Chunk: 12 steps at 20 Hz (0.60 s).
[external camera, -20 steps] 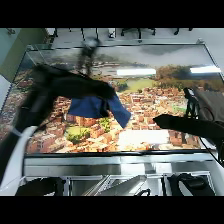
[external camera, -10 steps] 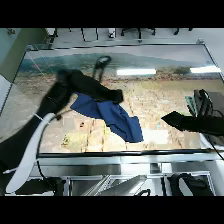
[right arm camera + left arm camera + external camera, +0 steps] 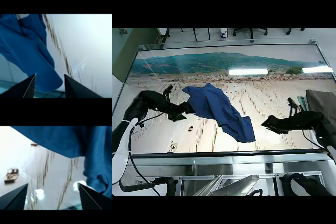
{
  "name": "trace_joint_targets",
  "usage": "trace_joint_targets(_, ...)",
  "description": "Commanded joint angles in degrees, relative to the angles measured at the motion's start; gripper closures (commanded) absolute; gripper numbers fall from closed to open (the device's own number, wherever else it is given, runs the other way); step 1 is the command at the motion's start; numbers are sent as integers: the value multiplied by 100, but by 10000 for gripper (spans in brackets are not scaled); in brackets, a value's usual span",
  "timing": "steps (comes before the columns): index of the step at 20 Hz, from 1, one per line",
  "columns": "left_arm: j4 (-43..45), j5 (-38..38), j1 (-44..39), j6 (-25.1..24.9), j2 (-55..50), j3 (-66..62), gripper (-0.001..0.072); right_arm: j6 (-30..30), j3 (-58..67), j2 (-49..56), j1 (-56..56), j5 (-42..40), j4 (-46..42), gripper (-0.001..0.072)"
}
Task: Fold the shirts.
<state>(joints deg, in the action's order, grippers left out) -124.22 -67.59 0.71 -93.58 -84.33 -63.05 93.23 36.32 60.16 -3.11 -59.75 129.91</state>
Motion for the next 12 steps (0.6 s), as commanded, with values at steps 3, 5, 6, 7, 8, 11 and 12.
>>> trace_joint_targets(3,-1084,750,131,-713,-1141,-2,12,-22,4,1071,758,664,249,308)
trace_joint_targets(5,-1082,743,-48,-706,-1569,-503,12,-20,9,1274,763,739,376,308)
trace_joint_targets(6,-1084,772,-131,-688,-1770,-758,13,-17,9,1346,763,734,424,308)
trace_joint_targets(7,-1084,778,-214,-658,-1987,-1058,13,2,9,1401,767,732,487,308)
trace_joint_targets(8,-1082,761,-284,-531,-2194,-1342,14,0,11,1432,785,737,542,308)
trace_joint_targets(11,-1075,581,-450,-424,-2588,-1978,477,0,48,1432,894,763,693,308)
trace_joint_targets(12,-1071,503,-450,-426,-2632,-2103,616,2,94,1438,964,767,739,310)
